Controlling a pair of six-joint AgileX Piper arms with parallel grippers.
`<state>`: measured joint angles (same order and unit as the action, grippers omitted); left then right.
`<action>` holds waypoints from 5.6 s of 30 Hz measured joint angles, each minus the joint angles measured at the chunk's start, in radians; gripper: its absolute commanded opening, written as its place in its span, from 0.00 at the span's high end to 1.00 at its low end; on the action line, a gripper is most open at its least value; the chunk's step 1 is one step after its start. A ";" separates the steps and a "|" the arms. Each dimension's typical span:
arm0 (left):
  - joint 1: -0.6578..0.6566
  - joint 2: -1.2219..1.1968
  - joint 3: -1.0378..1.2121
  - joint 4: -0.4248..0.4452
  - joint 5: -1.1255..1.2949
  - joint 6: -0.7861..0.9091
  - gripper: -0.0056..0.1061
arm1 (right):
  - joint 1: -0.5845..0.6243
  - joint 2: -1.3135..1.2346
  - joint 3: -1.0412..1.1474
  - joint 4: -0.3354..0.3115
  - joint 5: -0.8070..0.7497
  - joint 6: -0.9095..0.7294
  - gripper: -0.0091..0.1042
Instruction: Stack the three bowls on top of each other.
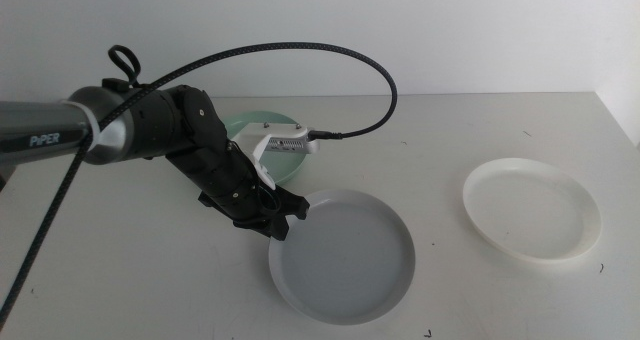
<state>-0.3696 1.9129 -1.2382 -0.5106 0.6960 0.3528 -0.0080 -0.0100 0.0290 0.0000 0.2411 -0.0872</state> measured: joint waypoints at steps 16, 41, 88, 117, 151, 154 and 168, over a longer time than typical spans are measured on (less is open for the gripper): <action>-0.004 0.070 -0.020 -0.059 -0.024 -0.005 0.45 | 0.000 0.000 0.000 0.000 0.000 0.000 0.52; -0.004 -0.137 -0.354 0.408 0.247 -0.322 0.12 | 0.000 0.000 0.000 0.000 0.000 0.000 0.52; 0.257 0.350 -0.904 0.436 0.425 -0.313 0.12 | 0.000 0.000 0.000 0.000 0.000 0.000 0.52; 0.297 0.532 -0.905 0.306 0.328 -0.211 0.57 | 0.000 0.000 0.000 0.000 0.000 0.000 0.52; 0.300 0.264 -0.785 0.192 0.402 -0.201 0.95 | 0.000 0.000 0.000 0.000 0.000 0.000 0.52; 0.300 0.123 -0.614 0.172 0.331 -0.194 0.95 | 0.000 0.000 0.000 0.000 0.000 0.000 0.52; 0.253 -0.240 -0.100 0.124 0.155 -0.190 0.95 | 0.000 0.000 0.000 0.000 0.000 0.000 0.52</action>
<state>-0.1167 1.6733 -1.3387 -0.3864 0.8508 0.1633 -0.0080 -0.0100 0.0290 0.0000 0.2411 -0.0872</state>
